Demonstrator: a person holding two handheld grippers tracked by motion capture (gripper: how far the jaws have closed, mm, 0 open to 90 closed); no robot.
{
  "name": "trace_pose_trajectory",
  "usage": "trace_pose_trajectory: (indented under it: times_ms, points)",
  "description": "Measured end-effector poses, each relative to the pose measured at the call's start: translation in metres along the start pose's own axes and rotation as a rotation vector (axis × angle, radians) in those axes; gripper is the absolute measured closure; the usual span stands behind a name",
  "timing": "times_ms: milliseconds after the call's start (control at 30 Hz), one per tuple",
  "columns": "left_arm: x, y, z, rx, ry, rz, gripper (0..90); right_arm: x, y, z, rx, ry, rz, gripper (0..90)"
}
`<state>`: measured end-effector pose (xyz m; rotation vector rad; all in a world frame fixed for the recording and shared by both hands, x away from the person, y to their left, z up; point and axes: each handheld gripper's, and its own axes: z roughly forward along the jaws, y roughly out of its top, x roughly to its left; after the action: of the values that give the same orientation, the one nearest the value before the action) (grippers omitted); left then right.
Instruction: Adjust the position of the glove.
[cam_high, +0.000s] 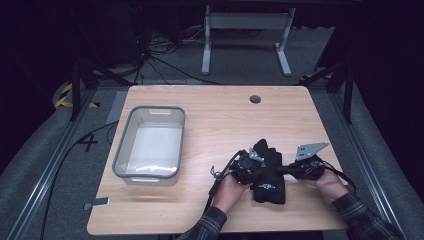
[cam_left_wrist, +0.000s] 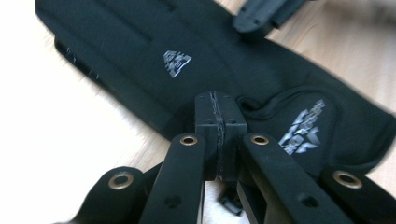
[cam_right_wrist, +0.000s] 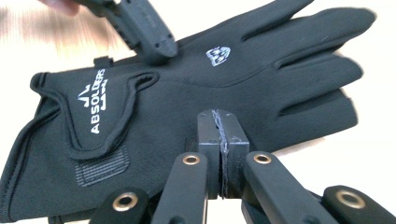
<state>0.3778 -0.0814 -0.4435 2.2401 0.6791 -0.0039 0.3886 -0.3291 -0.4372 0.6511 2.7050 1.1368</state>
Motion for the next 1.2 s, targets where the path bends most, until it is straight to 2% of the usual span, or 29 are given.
trace_pose_trajectory:
  times_ms: [67, 133, 200, 233, 367, 500, 600, 700, 833, 900, 1033, 1200]
  points:
    - [-0.009, 0.004, -0.003, -0.021, -0.021, 0.016, 89.6, -0.004, 0.002, -0.002, -0.008, -0.008, -0.002, 90.0]
    - [-0.012, 0.005, -0.003, -0.021, -0.029, 0.023, 89.6, -0.006, 0.002, -0.003, -0.01, -0.014, 0.002, 90.0]
    - [-0.018, 0.006, 0.0, -0.008, -0.049, 0.031, 89.6, -0.008, 0.002, -0.002, -0.002, -0.016, 0.001, 90.0]
    - [-0.02, 0.004, 0.005, 0.007, -0.045, 0.041, 89.6, -0.008, 0.001, 0.001, 0.007, -0.014, -0.001, 90.0]
    - [-0.017, 0.002, 0.01, 0.025, -0.056, 0.027, 89.7, -0.006, 0.0, 0.005, 0.032, -0.013, -0.013, 90.0]
    - [-0.01, 0.0, 0.01, 0.061, 0.002, 0.025, 89.7, -0.003, -0.001, 0.008, 0.048, -0.008, -0.02, 90.0]
    - [-0.003, -0.004, 0.009, 0.054, -0.003, 0.001, 89.7, -0.001, -0.001, 0.008, 0.051, 0.007, -0.019, 90.0]
    - [0.001, -0.003, 0.006, 0.067, 0.029, 0.012, 89.7, 0.003, -0.001, 0.009, 0.051, 0.022, -0.027, 90.0]
    - [0.006, -0.002, 0.004, 0.065, 0.04, 0.012, 89.7, 0.008, -0.001, 0.011, 0.045, 0.046, -0.029, 90.0]
    - [0.011, -0.001, 0.003, 0.065, 0.058, -0.001, 89.7, 0.01, -0.001, 0.012, 0.042, 0.064, -0.031, 90.0]
    - [0.015, -0.001, 0.002, 0.064, 0.069, -0.001, 89.7, 0.015, 0.0, 0.015, 0.033, 0.088, -0.03, 90.0]
    - [0.024, -0.002, -0.002, 0.061, 0.097, -0.01, 89.7, 0.026, 0.008, 0.025, 0.024, 0.118, -0.058, 90.0]
